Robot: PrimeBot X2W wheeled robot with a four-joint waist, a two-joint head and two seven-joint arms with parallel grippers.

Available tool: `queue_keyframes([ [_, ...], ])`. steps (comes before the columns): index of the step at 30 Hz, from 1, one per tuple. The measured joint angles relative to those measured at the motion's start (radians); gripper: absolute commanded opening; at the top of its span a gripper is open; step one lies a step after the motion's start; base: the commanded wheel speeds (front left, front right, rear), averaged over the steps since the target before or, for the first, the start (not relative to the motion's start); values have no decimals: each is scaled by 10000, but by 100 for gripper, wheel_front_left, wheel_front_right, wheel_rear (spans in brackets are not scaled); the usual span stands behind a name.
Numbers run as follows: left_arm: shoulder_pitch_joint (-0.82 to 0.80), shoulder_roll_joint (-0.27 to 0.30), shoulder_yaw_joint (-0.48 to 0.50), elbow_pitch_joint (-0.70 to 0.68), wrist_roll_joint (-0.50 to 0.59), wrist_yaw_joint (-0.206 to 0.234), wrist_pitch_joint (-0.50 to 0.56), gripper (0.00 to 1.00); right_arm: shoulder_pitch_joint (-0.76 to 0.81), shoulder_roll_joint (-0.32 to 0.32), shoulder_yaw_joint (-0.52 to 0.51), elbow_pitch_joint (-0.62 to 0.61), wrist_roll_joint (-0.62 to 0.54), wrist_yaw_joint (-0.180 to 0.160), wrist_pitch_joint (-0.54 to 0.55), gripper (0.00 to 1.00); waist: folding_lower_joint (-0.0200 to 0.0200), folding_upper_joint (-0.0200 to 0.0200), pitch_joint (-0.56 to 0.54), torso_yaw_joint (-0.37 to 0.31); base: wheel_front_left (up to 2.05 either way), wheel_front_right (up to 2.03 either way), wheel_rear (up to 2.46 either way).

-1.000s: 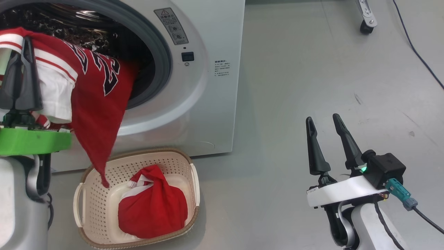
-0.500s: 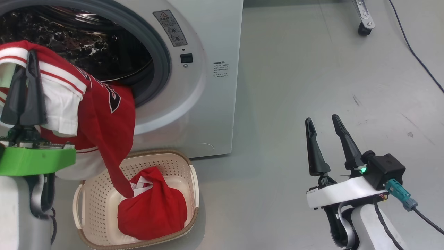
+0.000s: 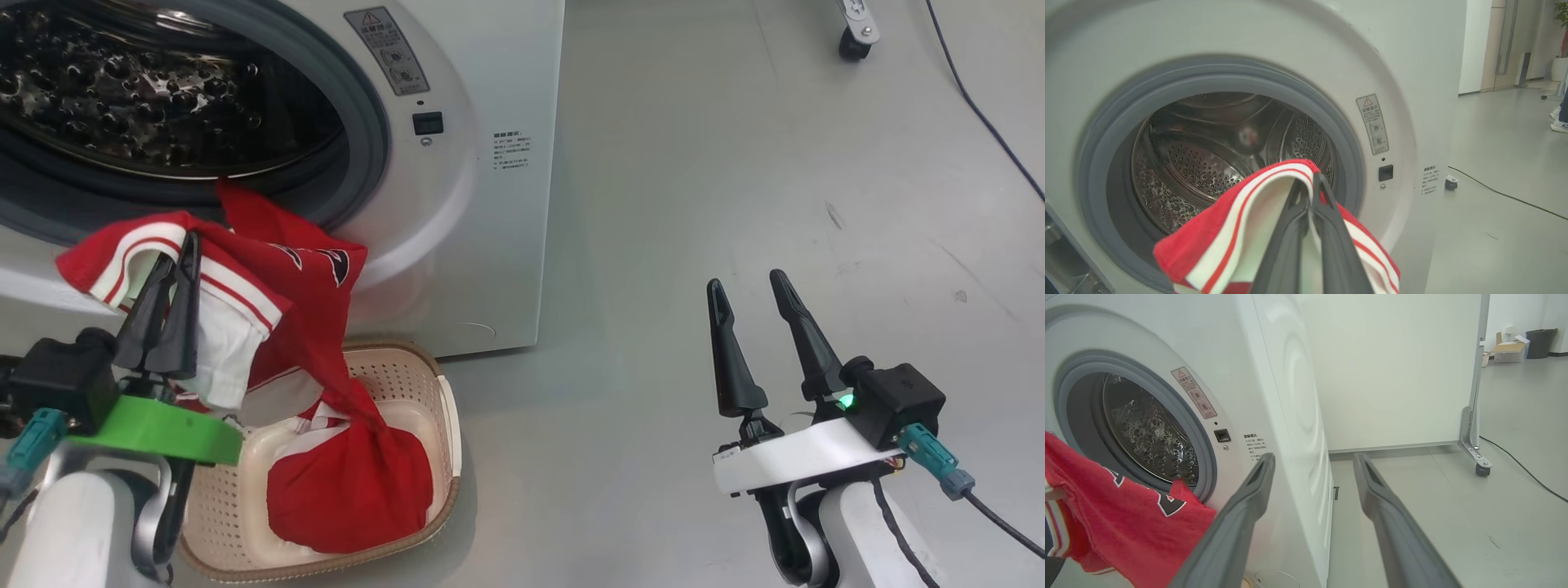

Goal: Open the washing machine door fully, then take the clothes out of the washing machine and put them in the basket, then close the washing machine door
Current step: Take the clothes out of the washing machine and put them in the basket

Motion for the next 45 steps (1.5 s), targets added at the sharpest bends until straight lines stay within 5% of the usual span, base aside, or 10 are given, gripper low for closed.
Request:
queue_keyframes([
  [23,394,464,-33,2449,2,-8,690,0,-354,0,414,-412,21,-38,0,100,0,0,1526,-1186,0,0,0],
  [45,-918,631,194,4826,-339,-15,1127,0,-775,6,295,-790,-109,-462,0,100,0,0,3068,-1775,0,0,0],
])
